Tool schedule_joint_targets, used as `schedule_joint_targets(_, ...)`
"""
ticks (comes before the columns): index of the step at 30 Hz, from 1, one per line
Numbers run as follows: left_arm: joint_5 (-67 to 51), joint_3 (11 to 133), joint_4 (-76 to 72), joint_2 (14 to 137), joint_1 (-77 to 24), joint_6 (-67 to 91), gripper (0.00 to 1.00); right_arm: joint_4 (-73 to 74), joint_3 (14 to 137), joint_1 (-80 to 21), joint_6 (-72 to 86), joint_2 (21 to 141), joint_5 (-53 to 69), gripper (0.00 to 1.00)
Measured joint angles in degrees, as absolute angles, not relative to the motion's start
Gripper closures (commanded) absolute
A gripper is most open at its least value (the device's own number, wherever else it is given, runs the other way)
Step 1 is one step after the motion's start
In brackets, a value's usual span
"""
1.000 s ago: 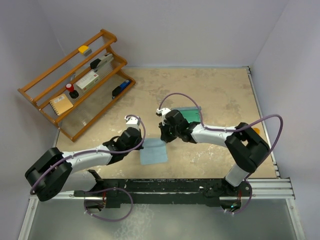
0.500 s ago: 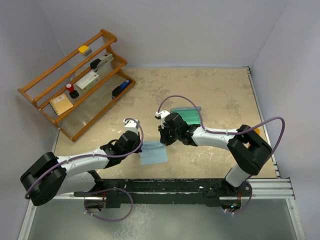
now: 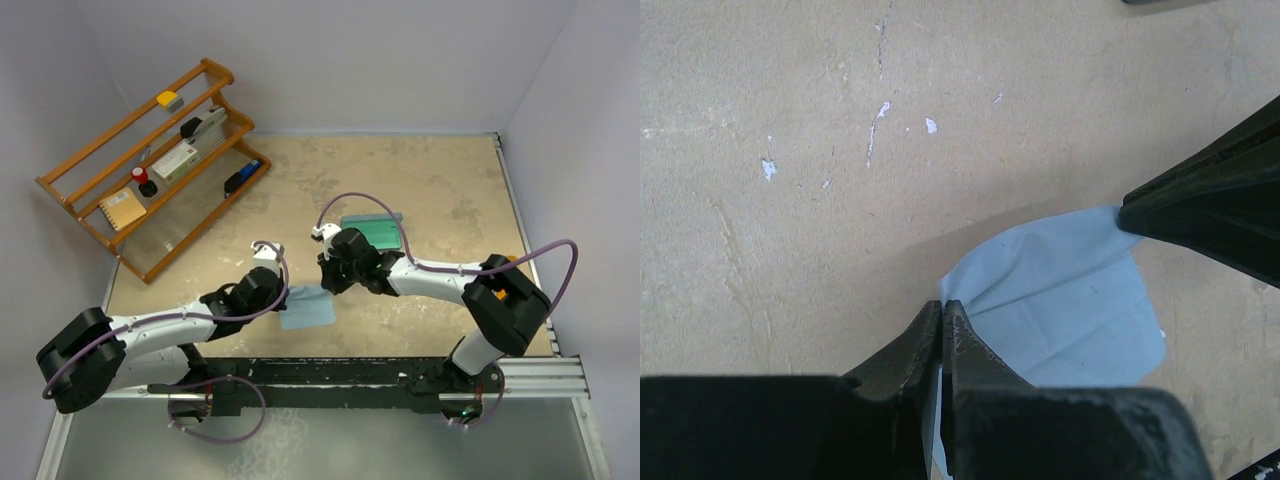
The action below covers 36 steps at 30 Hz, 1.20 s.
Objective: Organize the sunglasses
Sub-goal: Fold the glasses cleaning cloth at the center of the board.
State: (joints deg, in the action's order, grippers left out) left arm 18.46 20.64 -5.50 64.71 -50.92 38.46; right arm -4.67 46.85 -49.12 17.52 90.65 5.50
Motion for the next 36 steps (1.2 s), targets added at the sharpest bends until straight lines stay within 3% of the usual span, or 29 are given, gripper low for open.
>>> schedule_joint_targets(36, 20.32, 20.67, 2.59, 61.63, -54.22, 39.94, 1.0, -4.67, 44.34, -51.57, 17.56, 89.8, 5.56, 1.0)
